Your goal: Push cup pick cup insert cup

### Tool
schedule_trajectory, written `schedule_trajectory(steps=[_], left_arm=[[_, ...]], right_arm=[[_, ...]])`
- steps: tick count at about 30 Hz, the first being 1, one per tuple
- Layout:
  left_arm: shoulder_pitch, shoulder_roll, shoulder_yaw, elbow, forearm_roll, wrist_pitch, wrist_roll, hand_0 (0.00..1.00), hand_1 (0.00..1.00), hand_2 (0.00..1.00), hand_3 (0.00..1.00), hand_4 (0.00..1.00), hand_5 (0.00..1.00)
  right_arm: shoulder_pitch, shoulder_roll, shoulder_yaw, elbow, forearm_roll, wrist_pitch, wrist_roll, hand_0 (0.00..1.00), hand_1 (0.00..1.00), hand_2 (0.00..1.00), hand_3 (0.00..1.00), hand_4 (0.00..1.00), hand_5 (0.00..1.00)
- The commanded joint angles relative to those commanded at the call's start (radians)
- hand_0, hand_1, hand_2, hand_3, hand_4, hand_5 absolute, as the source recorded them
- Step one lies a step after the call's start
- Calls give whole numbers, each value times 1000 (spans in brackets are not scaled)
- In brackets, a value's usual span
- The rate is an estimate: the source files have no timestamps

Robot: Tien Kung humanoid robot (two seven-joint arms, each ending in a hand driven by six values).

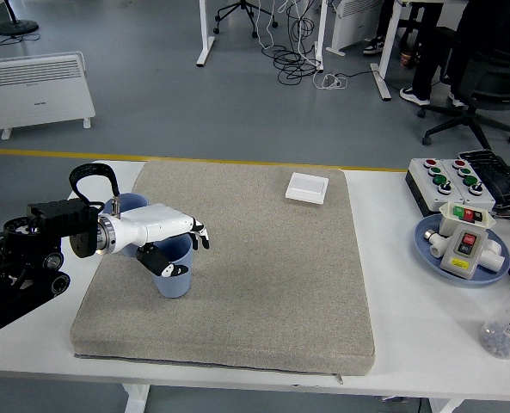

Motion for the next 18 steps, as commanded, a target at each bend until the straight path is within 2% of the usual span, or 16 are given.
schedule_trajectory(steps=[10,14,18], left_arm=[[-9,9,-3,-34,2,-9,15,499,590,650,693,414,2],[-17,19,-10,-61,1,-16,32,499,590,650,693,414,2],[-32,43,-39,-120,-16,-35,62,504,588,650,692,408,2]], right_arm=[[-4,0,0,0,-1,-1,0,751,623,604,587,121,604],[-6,-1,1,0,-2,-2,-1,751,623,604,587,121,604],[-8,-1,4,0,-4,-3,0,752,623,604,587,121,604]])
